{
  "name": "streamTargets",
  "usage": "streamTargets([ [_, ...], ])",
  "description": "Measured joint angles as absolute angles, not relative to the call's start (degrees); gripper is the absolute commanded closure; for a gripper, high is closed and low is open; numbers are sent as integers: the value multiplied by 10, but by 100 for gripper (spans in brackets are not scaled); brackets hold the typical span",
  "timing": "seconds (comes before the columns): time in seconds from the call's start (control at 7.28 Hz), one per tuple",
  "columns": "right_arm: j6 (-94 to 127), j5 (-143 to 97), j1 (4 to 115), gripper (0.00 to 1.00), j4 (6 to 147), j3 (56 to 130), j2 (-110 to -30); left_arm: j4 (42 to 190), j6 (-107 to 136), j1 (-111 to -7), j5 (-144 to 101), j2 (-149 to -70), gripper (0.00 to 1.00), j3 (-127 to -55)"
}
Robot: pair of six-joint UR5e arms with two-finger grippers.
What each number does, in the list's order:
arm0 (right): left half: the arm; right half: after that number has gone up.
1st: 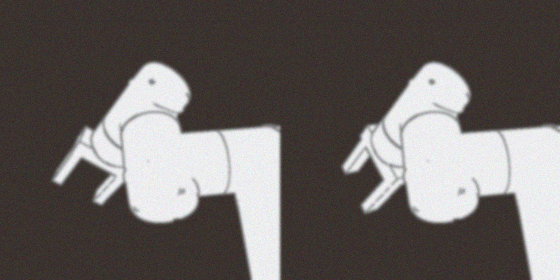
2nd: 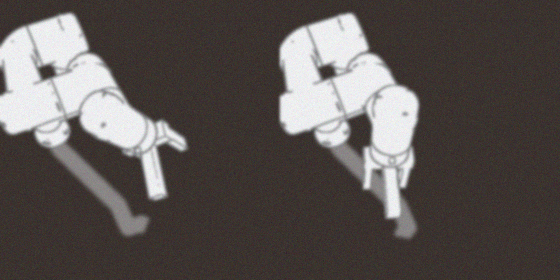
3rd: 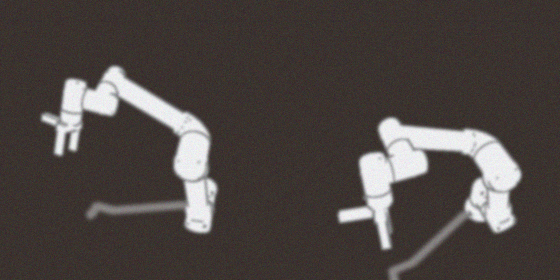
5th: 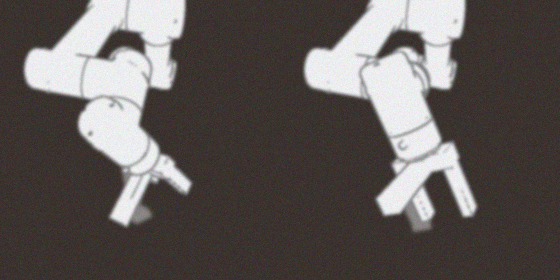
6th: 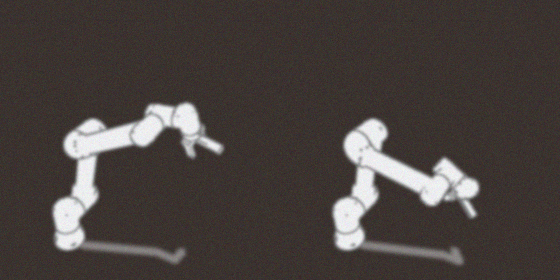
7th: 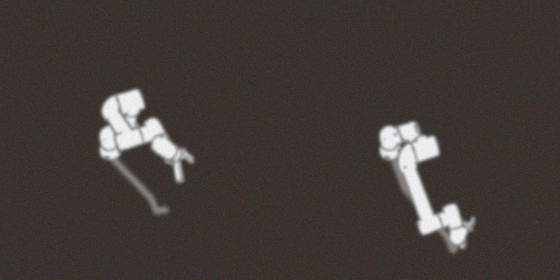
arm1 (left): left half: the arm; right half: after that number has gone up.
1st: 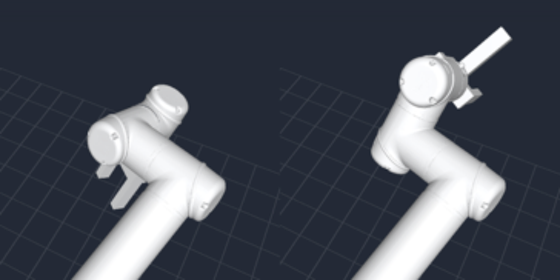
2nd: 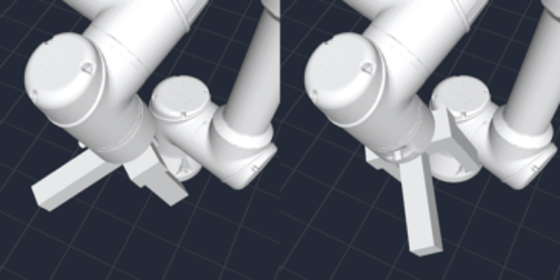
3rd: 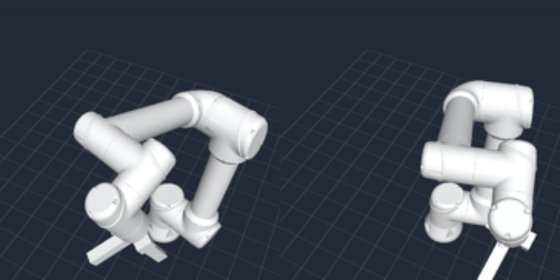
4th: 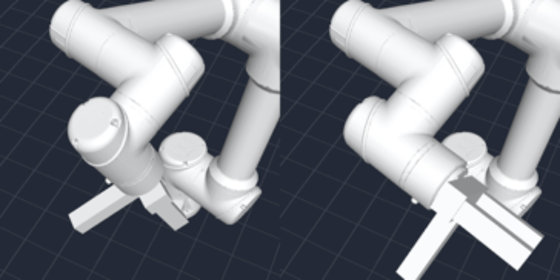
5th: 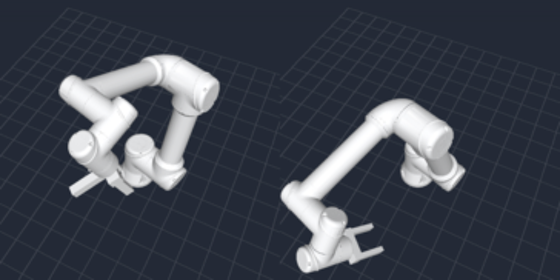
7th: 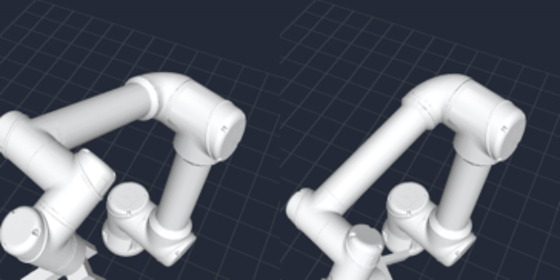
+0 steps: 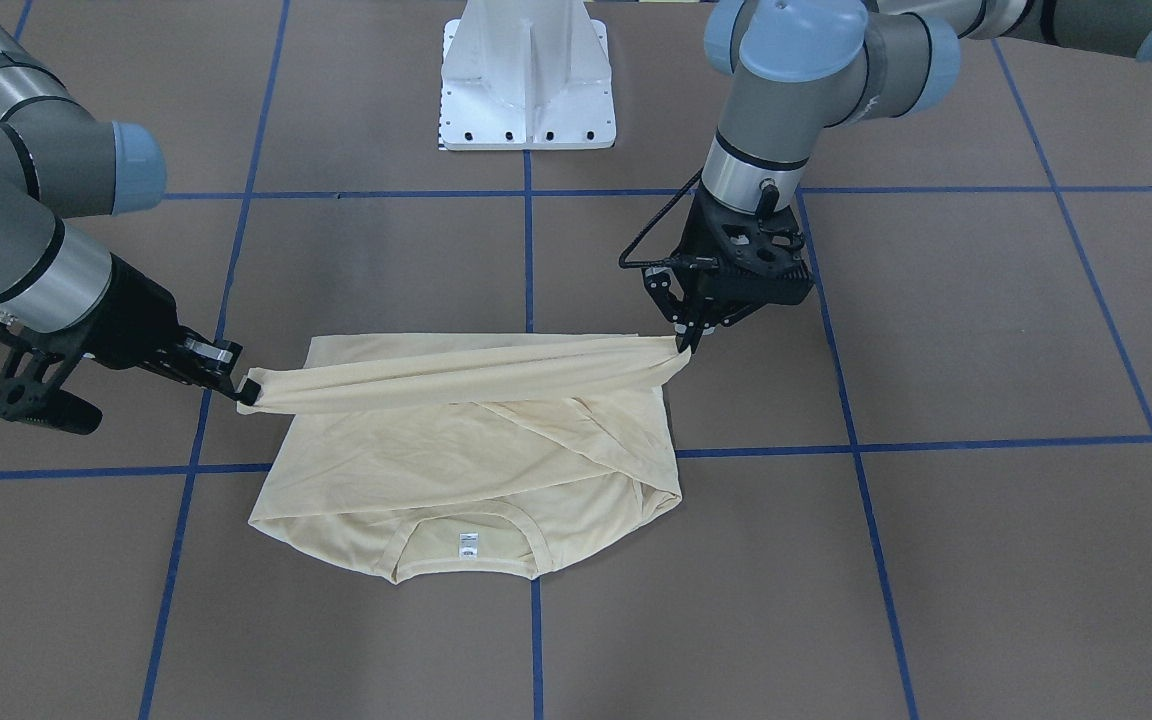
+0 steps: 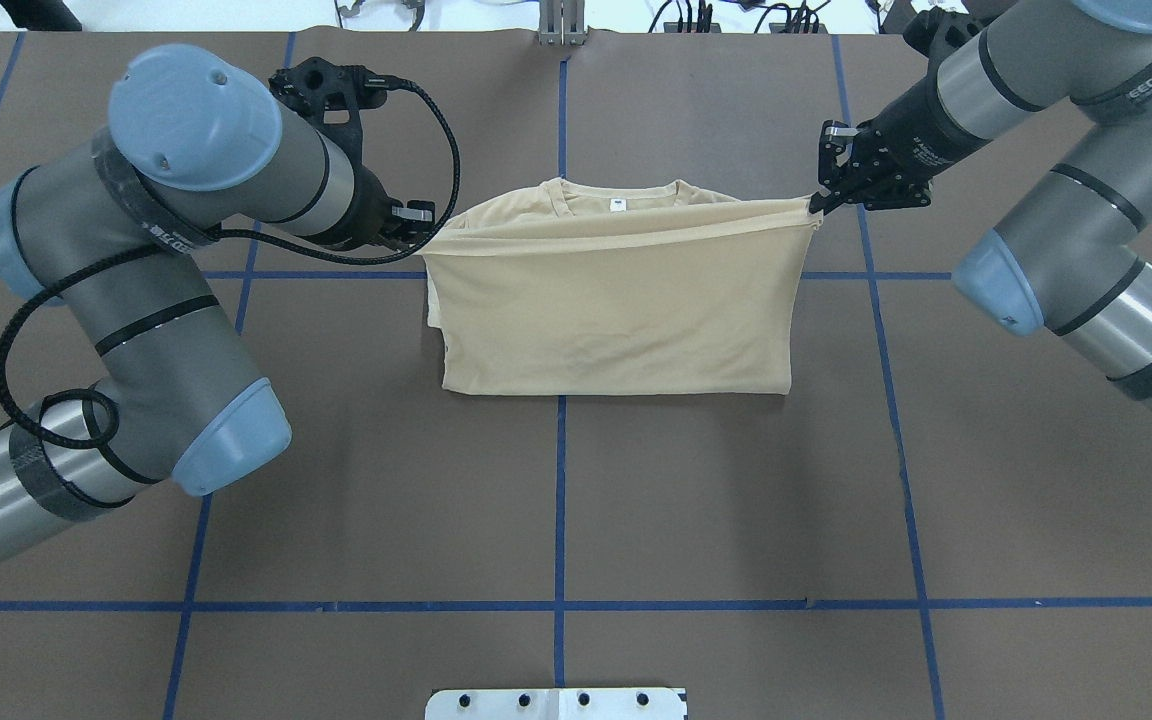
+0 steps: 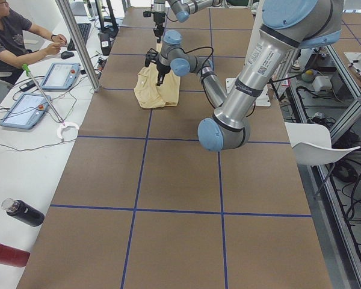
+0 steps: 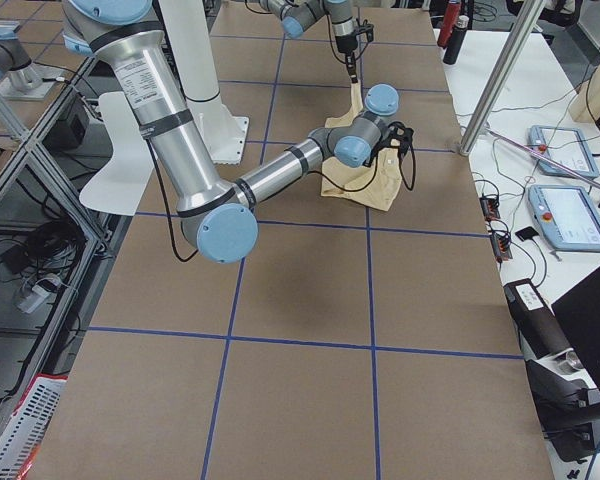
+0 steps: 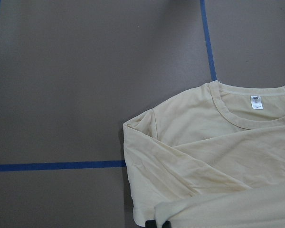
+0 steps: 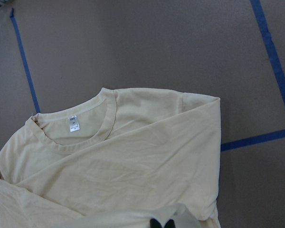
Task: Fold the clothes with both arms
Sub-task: 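Carry the hem with both grippers over the shirt to the collar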
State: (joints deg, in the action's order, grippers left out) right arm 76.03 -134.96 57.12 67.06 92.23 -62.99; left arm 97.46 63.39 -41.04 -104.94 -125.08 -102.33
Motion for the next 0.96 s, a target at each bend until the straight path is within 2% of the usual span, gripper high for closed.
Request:
streamTargets([
  [0.69, 759, -1323, 574, 100, 661, 819, -562, 1096, 638, -412, -1046, -1287, 100, -879],
  [0.96, 759, -1317, 572, 100, 608, 762, -554, 1140, 639, -416, -1038, -1300, 100, -829],
])
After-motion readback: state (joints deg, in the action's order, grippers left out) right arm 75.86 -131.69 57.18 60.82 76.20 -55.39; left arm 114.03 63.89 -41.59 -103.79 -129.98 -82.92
